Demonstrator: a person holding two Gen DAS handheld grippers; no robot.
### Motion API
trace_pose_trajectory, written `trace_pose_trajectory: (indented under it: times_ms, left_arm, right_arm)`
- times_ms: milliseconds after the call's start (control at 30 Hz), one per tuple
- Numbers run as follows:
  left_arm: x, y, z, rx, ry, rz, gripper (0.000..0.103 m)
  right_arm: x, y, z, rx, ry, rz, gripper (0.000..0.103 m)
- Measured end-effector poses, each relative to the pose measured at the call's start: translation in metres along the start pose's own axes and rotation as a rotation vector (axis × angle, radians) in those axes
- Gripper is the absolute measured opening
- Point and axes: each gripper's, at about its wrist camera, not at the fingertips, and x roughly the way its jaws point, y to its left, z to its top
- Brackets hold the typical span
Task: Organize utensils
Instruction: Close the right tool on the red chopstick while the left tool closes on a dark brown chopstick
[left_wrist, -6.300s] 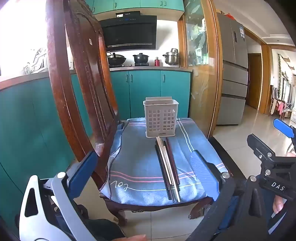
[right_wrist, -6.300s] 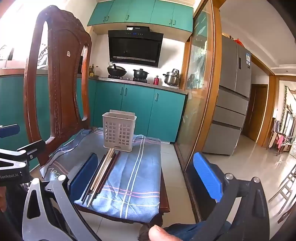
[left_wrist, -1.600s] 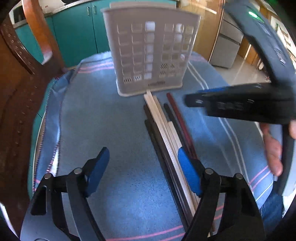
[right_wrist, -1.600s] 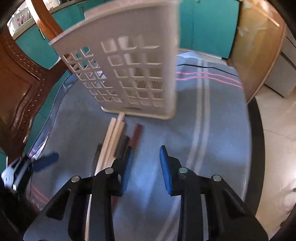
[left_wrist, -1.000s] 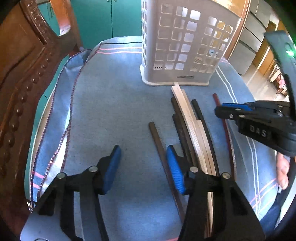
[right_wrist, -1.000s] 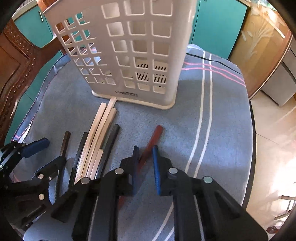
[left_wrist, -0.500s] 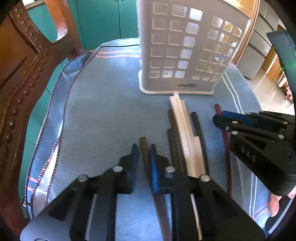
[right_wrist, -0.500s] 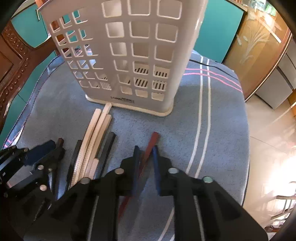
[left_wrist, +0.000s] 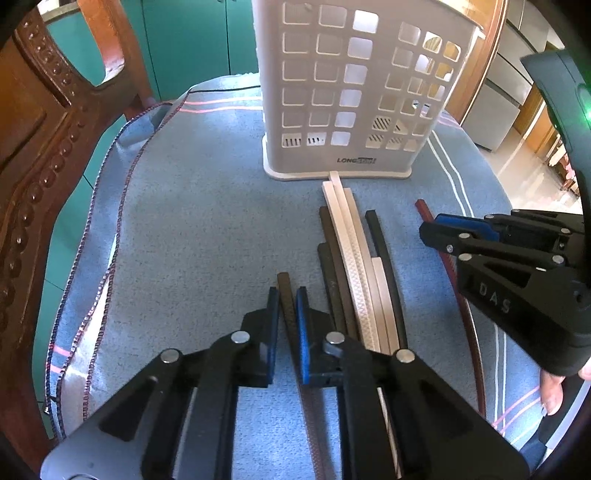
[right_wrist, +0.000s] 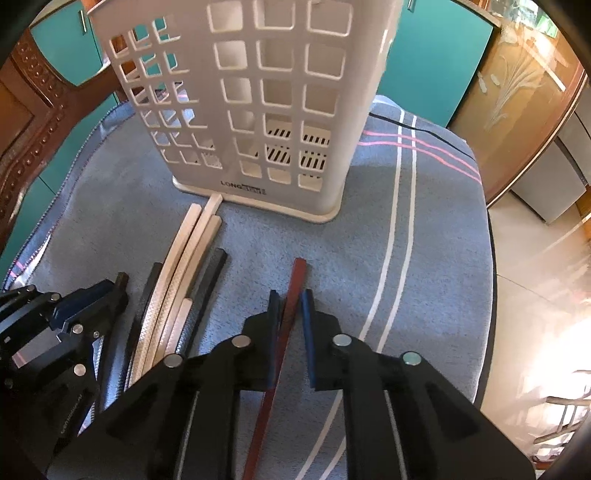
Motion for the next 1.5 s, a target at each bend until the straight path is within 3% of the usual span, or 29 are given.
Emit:
trace_pose_trajectory:
  times_ms: [400, 633, 1500]
  left_arm:
    - [0.002, -0.005, 0.001, 0.027, -0.008, 0.039, 0.02]
    - [0.002, -0.004, 0.0, 0.041, -0.01, 0.023, 0.014]
    - [0.001, -0.006, -0.001, 0.061, -0.018, 0.027, 0.01]
  right_arm:
    - [0.002, 0.009, 0.002, -0.027, -0.006, -0.041, 0.015]
    - [-0.003, 0.026, -0.007, -0.034, -0.016, -0.05, 0.015]
    - [-0.006, 0.035, -0.011, -0.059, -0.029, -0.076, 0.015]
